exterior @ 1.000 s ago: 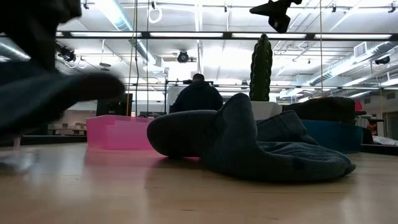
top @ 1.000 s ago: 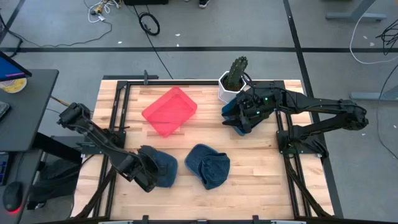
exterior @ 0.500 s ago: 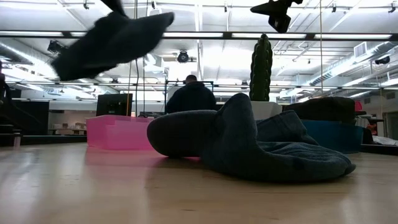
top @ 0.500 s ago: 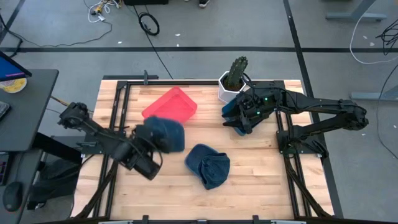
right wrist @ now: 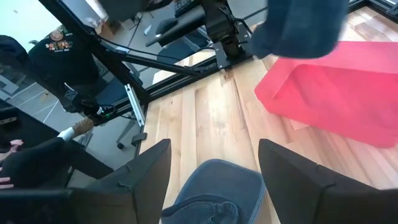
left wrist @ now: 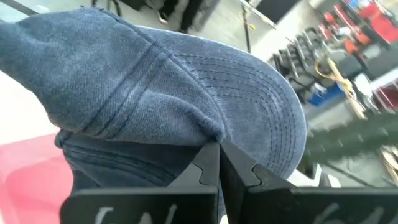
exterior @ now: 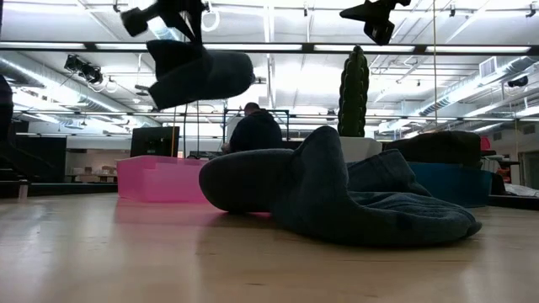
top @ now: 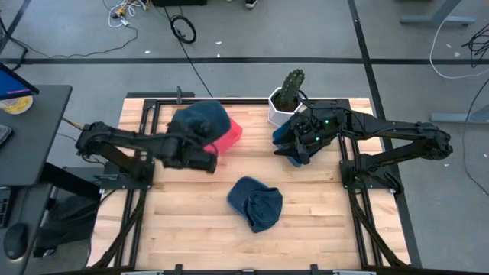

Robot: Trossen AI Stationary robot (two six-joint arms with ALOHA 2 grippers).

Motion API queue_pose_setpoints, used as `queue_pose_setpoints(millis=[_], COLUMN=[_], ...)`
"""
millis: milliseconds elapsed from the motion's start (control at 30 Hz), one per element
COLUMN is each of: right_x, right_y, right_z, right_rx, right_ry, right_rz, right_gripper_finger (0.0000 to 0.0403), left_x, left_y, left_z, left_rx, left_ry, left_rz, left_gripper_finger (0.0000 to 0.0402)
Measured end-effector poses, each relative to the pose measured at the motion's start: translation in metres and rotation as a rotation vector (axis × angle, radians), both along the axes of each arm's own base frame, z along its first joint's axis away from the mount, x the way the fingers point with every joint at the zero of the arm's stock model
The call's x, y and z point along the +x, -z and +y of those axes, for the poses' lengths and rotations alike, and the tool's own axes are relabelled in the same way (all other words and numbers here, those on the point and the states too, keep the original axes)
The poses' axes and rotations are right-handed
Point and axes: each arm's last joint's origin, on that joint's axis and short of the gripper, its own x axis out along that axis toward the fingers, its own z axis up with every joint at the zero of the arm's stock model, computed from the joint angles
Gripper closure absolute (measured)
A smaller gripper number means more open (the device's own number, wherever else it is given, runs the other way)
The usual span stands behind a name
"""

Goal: Pick & Place hat
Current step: Put the left blue cap into the red bin

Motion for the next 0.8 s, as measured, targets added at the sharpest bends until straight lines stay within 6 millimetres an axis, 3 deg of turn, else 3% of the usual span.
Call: queue_pose_setpoints(millis=[267,467,800], right_x=[0.000,0.000,0.000], right_y=[0.000,0.000,0.001], right_z=[0.000,0.000,0.000], right_rx=[-0.006,-0.020,-0.051], right_ry=[-0.002,-0.008,-0.020], right_rz=[-0.002,-0.004,-0.005], right_gripper_finger=[0.0158,0.0158,0.0158], left_x=[0.021,0.035,0.053], left_y=[0.011,0.033,0.068], left_z=[0.036,0.055,0.064], left_rx=[-0.037,-0.087,-0.217], left_ry=[-0.053,-0.115,-0.151], left_rz=[-0.017,0.041,0.116], left_gripper_finger=[0.0400,0.0401,0.0401])
